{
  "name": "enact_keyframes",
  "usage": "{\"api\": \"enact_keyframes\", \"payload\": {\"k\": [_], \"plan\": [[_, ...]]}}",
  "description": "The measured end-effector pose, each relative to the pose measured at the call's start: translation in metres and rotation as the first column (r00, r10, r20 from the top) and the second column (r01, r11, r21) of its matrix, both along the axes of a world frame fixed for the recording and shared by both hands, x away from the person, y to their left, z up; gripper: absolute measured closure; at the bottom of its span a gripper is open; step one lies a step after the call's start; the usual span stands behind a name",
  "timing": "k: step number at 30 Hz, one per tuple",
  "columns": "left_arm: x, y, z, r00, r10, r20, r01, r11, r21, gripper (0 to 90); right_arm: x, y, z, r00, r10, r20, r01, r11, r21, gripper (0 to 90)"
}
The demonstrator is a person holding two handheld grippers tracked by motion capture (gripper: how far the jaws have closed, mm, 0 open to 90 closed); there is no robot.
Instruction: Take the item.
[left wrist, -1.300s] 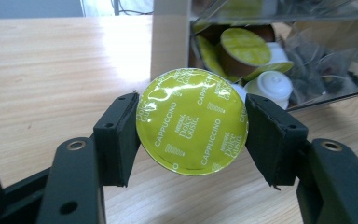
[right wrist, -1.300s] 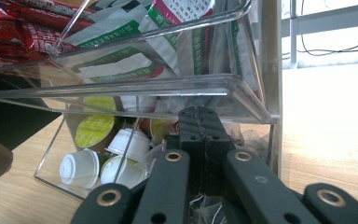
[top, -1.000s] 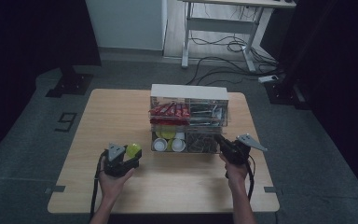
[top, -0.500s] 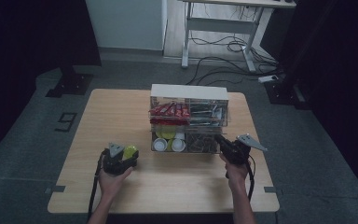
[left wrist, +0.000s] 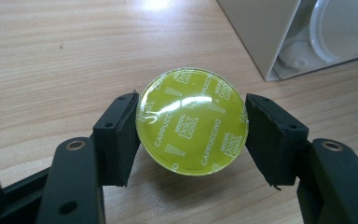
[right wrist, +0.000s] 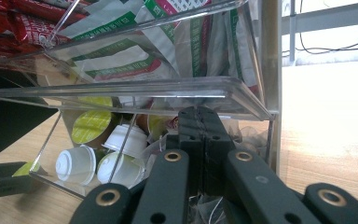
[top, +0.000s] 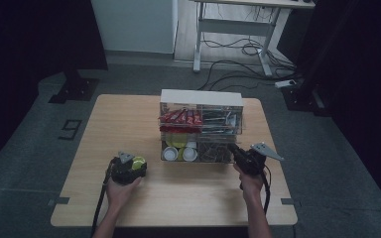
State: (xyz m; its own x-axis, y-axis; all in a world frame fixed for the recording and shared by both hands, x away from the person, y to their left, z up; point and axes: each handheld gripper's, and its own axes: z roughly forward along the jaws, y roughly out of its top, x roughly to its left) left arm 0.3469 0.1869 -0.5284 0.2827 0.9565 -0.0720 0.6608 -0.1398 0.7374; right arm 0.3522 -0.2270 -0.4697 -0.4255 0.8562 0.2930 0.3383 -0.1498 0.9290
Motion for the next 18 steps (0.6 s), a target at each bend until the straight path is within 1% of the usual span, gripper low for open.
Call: {"api": "enact_keyframes", "payload": {"k": [2, 8, 9, 12, 13, 14, 15, 18], "plan": [[0.0, 0.0, -0.001, 1.0, 0.004, -0.004, -0.004, 1.0, -0.002, 37.9, 0.0, 0.0, 0.0, 1.0, 0.0, 0.0, 0.0, 1.0, 0.0, 88.6], [0.0, 0.002, -0.001, 1.0, 0.002, -0.001, -0.002, 1.0, -0.002, 37.4, 0.0, 0.0, 0.0, 1.0, 0.0, -0.001, 0.0, 1.0, 0.0, 88.6], [0.0, 0.002, 0.0, 1.0, 0.001, 0.003, -0.001, 1.0, -0.005, 35.6, 0.0, 0.0, 0.0, 1.0, 0.0, -0.001, 0.0, 1.0, -0.001, 88.6], [-0.003, 0.005, 0.004, 0.9998, 0.001, 0.021, -0.001, 0.9997, -0.023, 34.6, 0.0, 0.0, 0.0, 1.0, 0.001, -0.001, -0.001, 1.0, -0.001, 88.6], [-0.005, 0.005, 0.005, 0.9994, 0.007, 0.035, -0.006, 0.9994, -0.034, 34.4, 0.0, 0.0, 0.0, 1.0, 0.001, -0.001, -0.001, 1.0, -0.001, 88.6], [-0.008, 0.007, 0.01, 0.9988, 0.002, 0.049, 0.0, 0.9991, -0.042, 34.4, 0.0, 0.0, 0.0, 1.0, 0.0, -0.001, 0.0, 1.0, -0.002, 88.6], [-0.008, 0.007, 0.01, 0.9988, 0.002, 0.049, 0.0, 0.9991, -0.042, 34.3, 0.0, 0.0, 0.0, 1.0, 0.001, -0.001, -0.001, 1.0, -0.003, 88.6], [-0.014, 0.008, 0.014, 0.9979, -0.004, 0.065, 0.008, 0.9986, -0.053, 34.3, 0.0, 0.0, 0.0, 1.0, 0.001, -0.001, -0.001, 1.0, -0.004, 88.6]]}}
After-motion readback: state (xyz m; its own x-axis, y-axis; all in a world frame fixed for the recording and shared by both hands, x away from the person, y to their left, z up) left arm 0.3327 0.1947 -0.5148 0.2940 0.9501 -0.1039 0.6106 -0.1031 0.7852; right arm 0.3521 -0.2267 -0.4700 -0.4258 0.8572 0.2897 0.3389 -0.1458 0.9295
